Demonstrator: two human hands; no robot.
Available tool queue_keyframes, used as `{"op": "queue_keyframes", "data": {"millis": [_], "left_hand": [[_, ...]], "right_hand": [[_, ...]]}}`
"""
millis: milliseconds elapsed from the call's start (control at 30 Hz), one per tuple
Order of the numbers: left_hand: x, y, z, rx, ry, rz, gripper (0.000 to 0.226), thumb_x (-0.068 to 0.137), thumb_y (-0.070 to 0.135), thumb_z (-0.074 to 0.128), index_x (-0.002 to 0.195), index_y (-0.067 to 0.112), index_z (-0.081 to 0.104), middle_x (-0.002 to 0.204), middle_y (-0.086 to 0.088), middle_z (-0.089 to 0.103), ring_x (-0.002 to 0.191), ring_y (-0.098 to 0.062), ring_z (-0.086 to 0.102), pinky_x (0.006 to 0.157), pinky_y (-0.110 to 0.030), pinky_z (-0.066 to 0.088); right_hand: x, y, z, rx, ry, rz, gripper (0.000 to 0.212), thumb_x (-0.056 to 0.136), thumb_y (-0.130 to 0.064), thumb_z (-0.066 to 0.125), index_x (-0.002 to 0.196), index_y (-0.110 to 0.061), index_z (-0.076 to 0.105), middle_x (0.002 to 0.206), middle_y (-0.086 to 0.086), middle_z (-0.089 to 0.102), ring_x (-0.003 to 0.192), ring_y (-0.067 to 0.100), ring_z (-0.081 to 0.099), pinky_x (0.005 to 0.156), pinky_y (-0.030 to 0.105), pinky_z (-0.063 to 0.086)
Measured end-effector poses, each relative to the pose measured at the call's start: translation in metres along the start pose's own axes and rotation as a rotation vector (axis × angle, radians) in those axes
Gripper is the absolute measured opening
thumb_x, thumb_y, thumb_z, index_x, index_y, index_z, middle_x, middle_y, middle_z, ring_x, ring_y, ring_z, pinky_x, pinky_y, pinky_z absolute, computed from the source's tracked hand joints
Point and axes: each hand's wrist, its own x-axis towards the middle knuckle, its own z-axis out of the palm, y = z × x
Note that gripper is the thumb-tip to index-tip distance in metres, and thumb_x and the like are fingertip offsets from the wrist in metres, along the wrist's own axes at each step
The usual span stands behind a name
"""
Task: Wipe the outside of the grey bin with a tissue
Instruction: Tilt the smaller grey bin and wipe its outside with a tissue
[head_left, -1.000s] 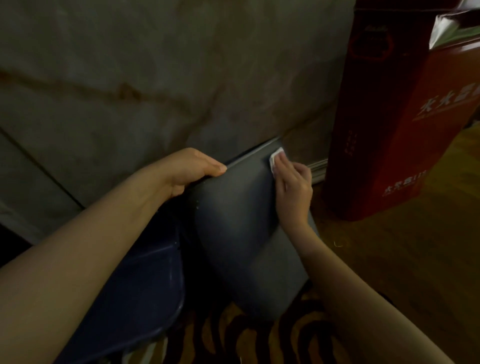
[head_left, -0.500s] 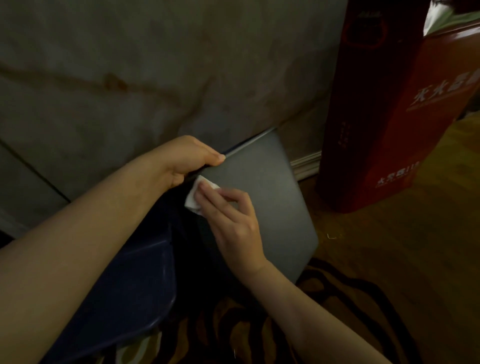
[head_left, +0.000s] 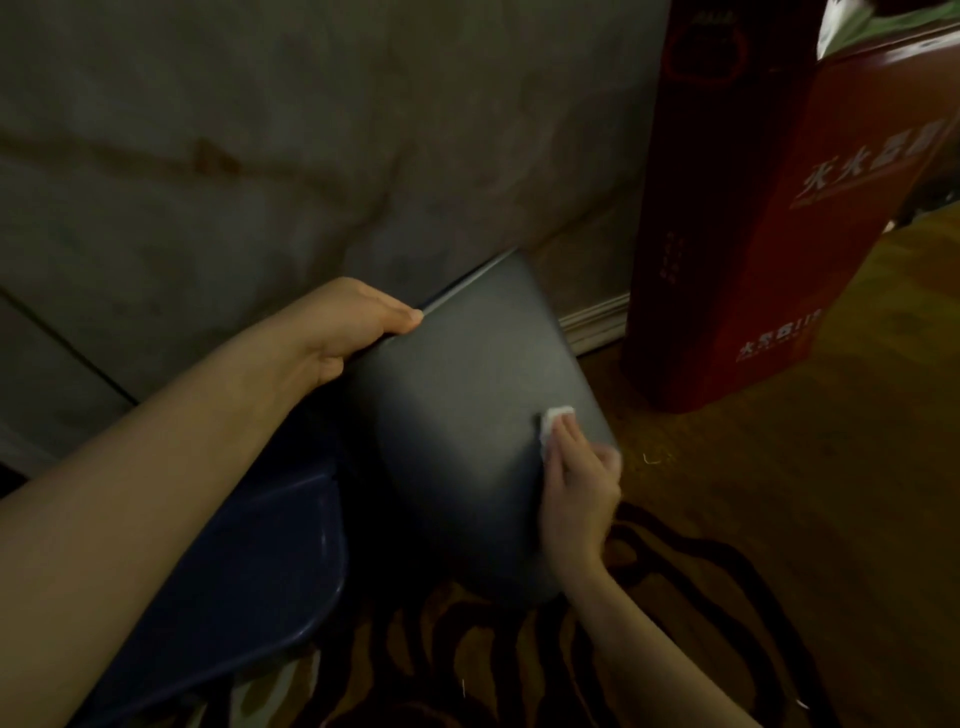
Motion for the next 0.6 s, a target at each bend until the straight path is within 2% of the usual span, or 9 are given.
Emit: {"op": "queue_keyframes", "data": {"millis": [67,167,267,333,400,467,500,533,600], "left_hand": [[-0.002,-0.002,-0.001,-0.006,0.005,-0.006,0.007,0.082,0.005,0.058,0.082,0.003,0.066,0.047,0.0,0.066,0.035,-0.002,0.059,0.042,-0.016,0.051],[-0.005,-0.005,-0.003,0.001,-0.002,-0.018,0.009,0.083,0.005,0.057,0.088,0.003,0.065,0.046,0.001,0.067,0.037,-0.003,0.06,0.043,-0.017,0.051],[-0.006,-0.005,-0.004,0.015,0.0,-0.027,0.009,0.083,0.007,0.058,0.088,0.005,0.065,0.052,-0.001,0.068,0.048,-0.01,0.064,0.052,-0.02,0.053],[-0.006,-0.004,-0.002,0.026,0.008,-0.028,0.008,0.083,0.007,0.058,0.088,0.005,0.065,0.069,-0.007,0.065,0.061,-0.016,0.06,0.062,-0.023,0.051],[-0.005,-0.003,-0.001,0.036,0.009,-0.023,0.007,0.083,0.007,0.058,0.086,0.005,0.065,0.073,-0.008,0.062,0.065,-0.017,0.058,0.066,-0.023,0.049],[-0.003,-0.003,0.001,0.048,0.011,-0.015,0.007,0.083,0.007,0.058,0.085,0.005,0.065,0.072,-0.008,0.062,0.064,-0.017,0.059,0.064,-0.023,0.049],[-0.003,-0.003,0.002,0.054,0.017,-0.013,0.007,0.083,0.007,0.058,0.086,0.004,0.064,0.071,-0.007,0.062,0.06,-0.016,0.06,0.061,-0.023,0.051],[-0.002,-0.002,0.002,0.06,0.023,-0.011,0.008,0.083,0.007,0.059,0.087,0.003,0.064,0.068,-0.006,0.062,0.054,-0.014,0.063,0.056,-0.021,0.053],[-0.002,-0.001,0.003,0.06,0.028,-0.013,0.007,0.082,0.006,0.059,0.085,0.004,0.065,0.061,-0.005,0.064,0.039,-0.006,0.062,0.045,-0.018,0.052]], "right_hand": [[0.004,-0.039,0.019,0.049,-0.004,-0.197,0.029,0.089,-0.014,0.059,0.117,-0.017,0.063,0.099,0.003,0.063,0.078,-0.005,0.042,0.075,-0.004,0.03],[0.025,-0.086,0.044,0.103,-0.005,-0.45,0.025,0.084,-0.006,0.065,0.108,-0.009,0.069,0.104,0.004,0.071,0.078,0.014,0.048,0.074,0.006,0.034],[0.052,-0.088,0.047,0.089,0.013,-0.492,0.024,0.083,-0.003,0.064,0.106,-0.007,0.07,0.111,0.006,0.07,0.078,0.017,0.047,0.074,0.015,0.037],[0.06,-0.062,0.038,0.076,0.053,-0.352,0.024,0.085,-0.003,0.062,0.106,-0.009,0.07,0.105,0.009,0.07,0.079,0.02,0.05,0.073,0.015,0.034],[0.063,-0.023,0.022,0.129,0.065,-0.033,0.02,0.09,-0.013,0.058,0.106,-0.012,0.069,0.098,0.014,0.061,0.078,0.017,0.052,0.067,0.005,0.031],[0.061,0.016,0.007,0.074,0.043,0.247,0.024,0.095,-0.027,0.05,0.108,-0.016,0.067,0.105,0.013,0.058,0.078,0.008,0.052,0.069,0.001,0.036],[0.057,0.031,0.0,0.028,0.028,0.319,0.026,0.095,-0.028,0.047,0.112,-0.017,0.065,0.109,0.013,0.06,0.082,0.01,0.055,0.078,0.008,0.042],[0.054,0.04,-0.005,0.002,0.028,0.359,0.028,0.096,-0.027,0.047,0.116,-0.017,0.063,0.113,0.012,0.061,0.088,0.014,0.058,0.085,0.022,0.048],[0.05,0.039,-0.011,-0.005,0.042,0.382,0.028,0.095,-0.025,0.049,0.118,-0.016,0.062,0.112,0.011,0.063,0.092,0.021,0.061,0.088,0.041,0.052]]}}
